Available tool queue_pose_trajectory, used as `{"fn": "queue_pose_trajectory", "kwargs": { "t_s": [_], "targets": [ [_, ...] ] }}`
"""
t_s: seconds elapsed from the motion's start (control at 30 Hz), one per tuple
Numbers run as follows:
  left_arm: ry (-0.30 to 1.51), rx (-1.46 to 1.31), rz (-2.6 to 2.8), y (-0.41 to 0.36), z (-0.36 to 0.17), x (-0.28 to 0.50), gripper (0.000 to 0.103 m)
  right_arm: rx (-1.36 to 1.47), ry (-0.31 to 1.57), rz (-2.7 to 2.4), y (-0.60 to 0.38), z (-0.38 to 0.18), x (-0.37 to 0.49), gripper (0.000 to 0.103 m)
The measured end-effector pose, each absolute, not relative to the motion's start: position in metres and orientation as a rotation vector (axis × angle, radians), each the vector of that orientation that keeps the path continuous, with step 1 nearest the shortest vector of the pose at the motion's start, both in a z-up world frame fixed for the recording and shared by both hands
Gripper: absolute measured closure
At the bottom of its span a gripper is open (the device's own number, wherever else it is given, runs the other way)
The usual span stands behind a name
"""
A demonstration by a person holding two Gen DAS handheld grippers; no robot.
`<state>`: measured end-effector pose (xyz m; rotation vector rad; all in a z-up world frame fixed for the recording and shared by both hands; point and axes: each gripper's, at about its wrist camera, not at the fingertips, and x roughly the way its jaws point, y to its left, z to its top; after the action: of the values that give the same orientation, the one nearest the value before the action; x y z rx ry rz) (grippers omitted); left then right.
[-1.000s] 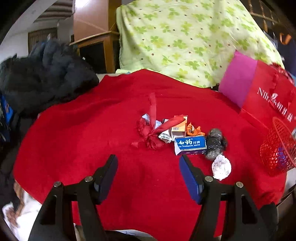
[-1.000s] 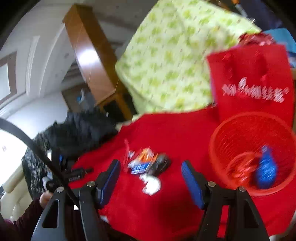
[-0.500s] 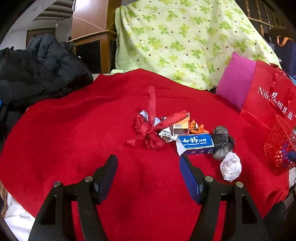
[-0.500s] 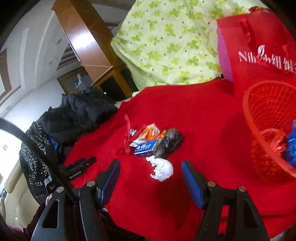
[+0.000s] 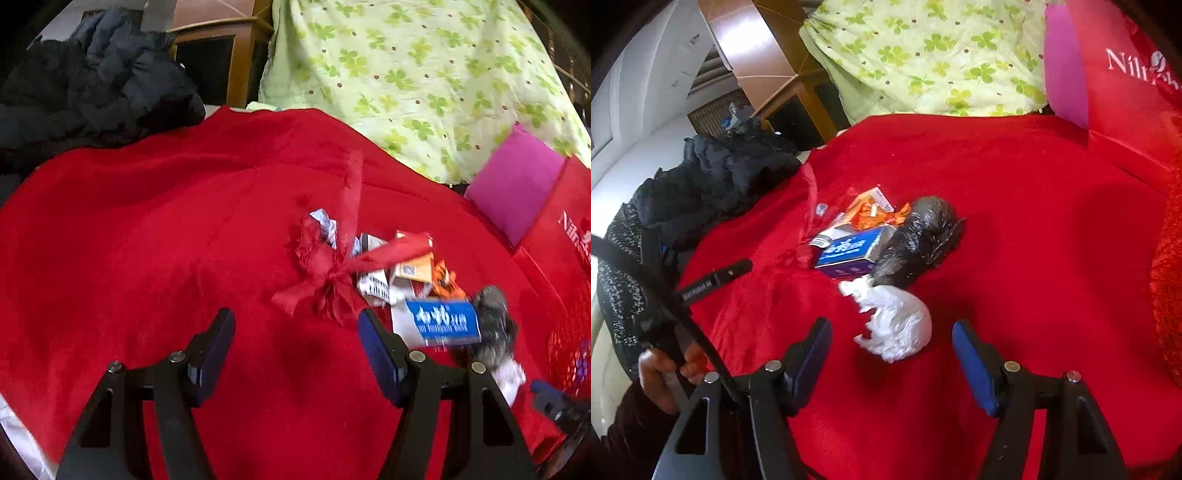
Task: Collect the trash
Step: 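Grasp the red ribbon bundle with the left tool while the right tool approaches the white tissue, then grasp the white tissue with the right tool while the left tool lifts the ribbon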
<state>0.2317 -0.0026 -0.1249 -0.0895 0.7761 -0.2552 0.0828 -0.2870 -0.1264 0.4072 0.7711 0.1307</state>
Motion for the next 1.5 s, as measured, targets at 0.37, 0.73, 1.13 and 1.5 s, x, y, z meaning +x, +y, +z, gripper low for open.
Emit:
{"fn": "queue_pose_trajectory", "kwargs": {
  "t_s": [0.37,0.73,1.13,1.5],
  "targets": [
    [0.867,-0.078,-0.255,-0.040,-0.155,0.290,0.033,0.421,0.799,0.207,-0.287,-0.160,0.107,0.052],
    [0.954,-0.150,-0.340,-0.041,-0.173,0.297,0.084,0.389,0.828,0.222,-0.273,-0.171,0.116,0.073],
    [0.831,-0.116,-0.366,-0.017,-0.140,0.236,0.095,0.382,0.754,0.205,-0.282,-0.146,0.089,0.074],
    [0.703,-0.080,-0.391,-0.020,-0.119,0.160,0.095,0.387,0.655,0.169,-0.295,-0.118,0.055,0.074]
  ]
}}
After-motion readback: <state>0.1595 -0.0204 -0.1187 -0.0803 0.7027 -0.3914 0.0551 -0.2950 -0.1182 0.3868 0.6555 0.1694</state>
